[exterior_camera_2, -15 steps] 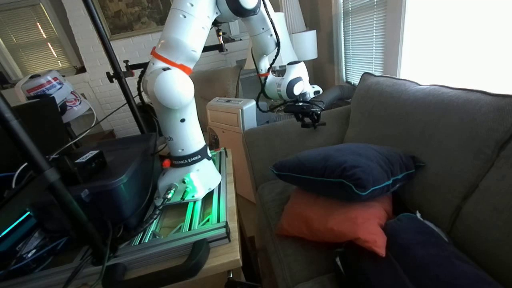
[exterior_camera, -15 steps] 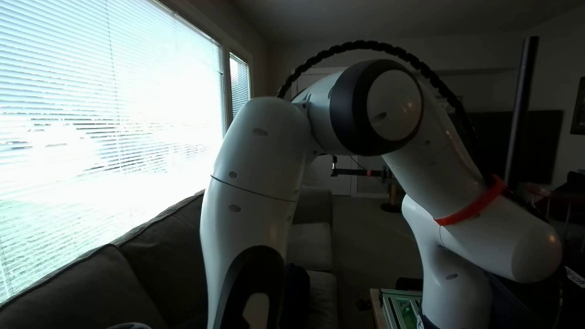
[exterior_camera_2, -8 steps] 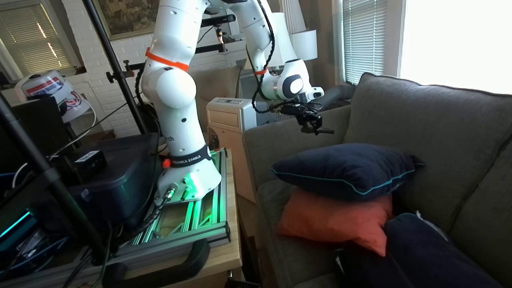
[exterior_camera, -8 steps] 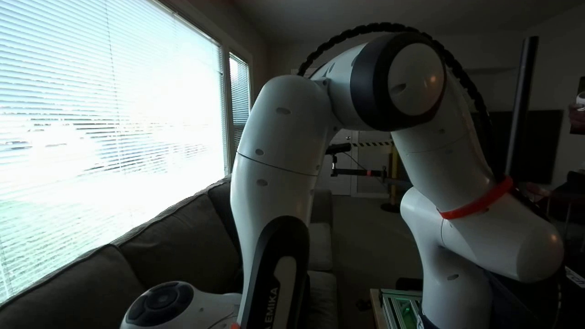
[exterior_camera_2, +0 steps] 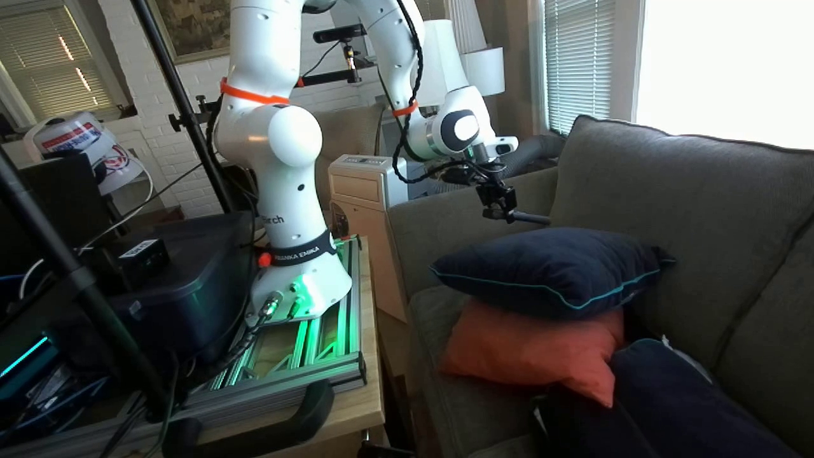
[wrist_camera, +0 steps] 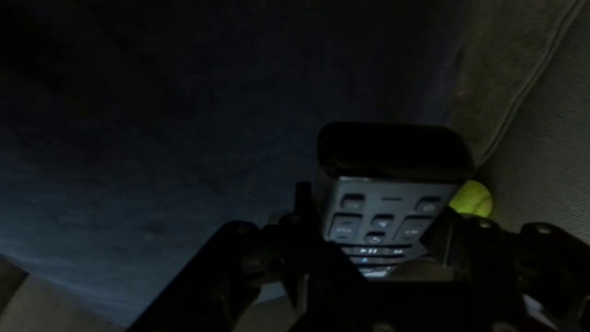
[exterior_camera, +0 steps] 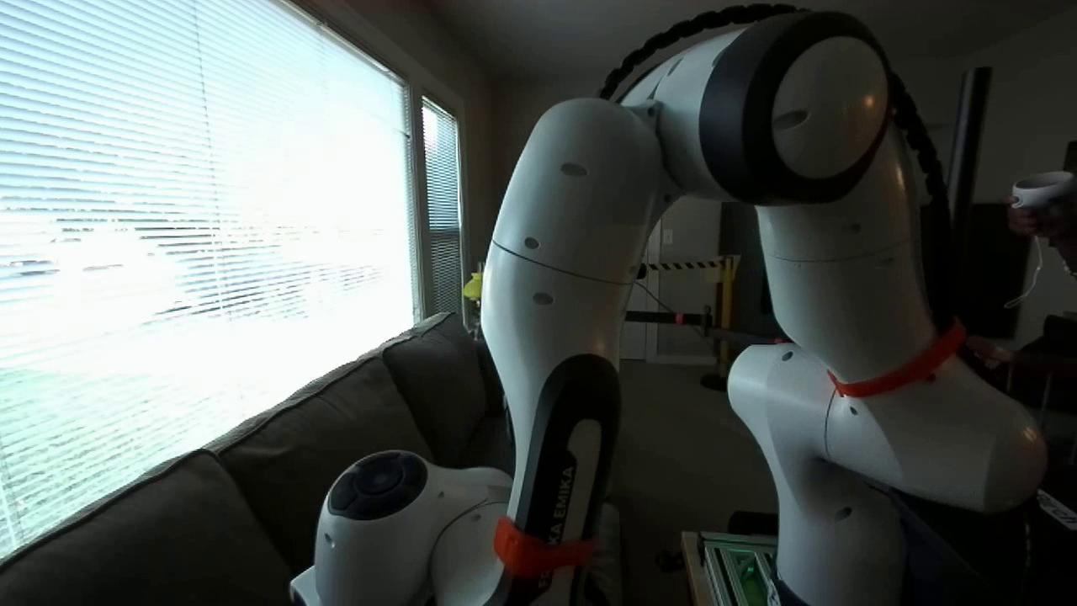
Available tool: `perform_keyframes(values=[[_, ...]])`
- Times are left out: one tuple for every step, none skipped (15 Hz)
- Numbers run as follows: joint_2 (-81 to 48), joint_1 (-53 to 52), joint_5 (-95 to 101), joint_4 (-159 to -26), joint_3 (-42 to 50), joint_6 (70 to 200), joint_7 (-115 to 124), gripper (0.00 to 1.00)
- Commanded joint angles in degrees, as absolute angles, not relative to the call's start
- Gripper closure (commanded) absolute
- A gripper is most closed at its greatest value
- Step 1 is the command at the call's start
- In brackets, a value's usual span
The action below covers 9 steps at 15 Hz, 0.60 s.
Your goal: Put the remote on the pillow
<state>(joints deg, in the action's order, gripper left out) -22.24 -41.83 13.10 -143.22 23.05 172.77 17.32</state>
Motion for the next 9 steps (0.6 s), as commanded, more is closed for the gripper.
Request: perform_keyframes(values=[[-18.88,-51.69,17.68,-148.67,35.67,172.09,24.15,0.71],[-18.91,-54.04,18.46,-149.46,38.88,171.94,25.27,0.71],[-19.0,-56.51,19.07,-150.14,42.03,171.92,26.28,0.71],[-19.23,-58.61,19.52,-150.71,44.76,172.08,27.12,0.71],[-19.55,-60.85,19.88,-151.27,47.42,172.25,27.98,0.71],[-19.76,-62.93,20.0,-151.67,49.99,172.12,28.62,0.71],[-20.42,-65.14,19.99,-152.29,52.54,172.6,29.5,0.71],[-20.44,-66.96,19.84,-152.74,55.07,172.11,29.95,0.71],[-20.85,-68.9,19.58,-153.55,57.35,172.47,30.6,0.71]])
